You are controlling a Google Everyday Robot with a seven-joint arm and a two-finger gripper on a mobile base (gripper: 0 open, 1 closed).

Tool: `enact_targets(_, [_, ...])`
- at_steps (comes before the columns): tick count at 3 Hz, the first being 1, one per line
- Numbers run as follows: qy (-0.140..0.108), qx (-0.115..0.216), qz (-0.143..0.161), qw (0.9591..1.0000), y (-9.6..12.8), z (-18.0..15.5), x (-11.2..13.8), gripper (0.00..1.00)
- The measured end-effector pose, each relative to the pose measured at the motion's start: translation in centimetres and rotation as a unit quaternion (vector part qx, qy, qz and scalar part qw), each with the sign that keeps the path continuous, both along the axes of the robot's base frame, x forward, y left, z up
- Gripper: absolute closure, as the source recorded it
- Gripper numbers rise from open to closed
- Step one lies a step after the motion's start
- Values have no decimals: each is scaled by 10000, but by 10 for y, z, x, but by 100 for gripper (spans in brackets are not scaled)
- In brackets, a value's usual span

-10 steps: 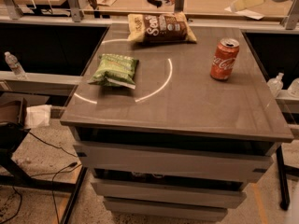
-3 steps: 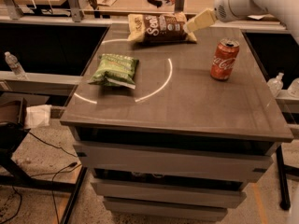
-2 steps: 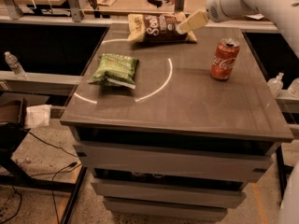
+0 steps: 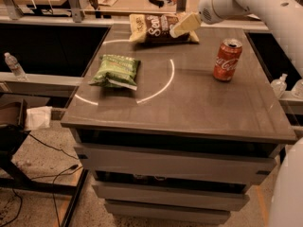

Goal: Move brown chip bag near coke can

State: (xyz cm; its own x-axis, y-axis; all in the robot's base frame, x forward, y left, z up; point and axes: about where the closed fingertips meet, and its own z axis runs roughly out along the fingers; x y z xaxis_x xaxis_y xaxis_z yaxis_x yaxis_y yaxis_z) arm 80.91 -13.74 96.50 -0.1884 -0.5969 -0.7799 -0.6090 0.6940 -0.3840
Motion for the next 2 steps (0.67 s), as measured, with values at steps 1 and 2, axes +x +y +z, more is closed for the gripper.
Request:
enact_targets(1, [5, -6, 11, 10000, 1, 0, 0, 0])
enact_targets(2, [55, 37, -123, 9999, -3, -10, 10, 0])
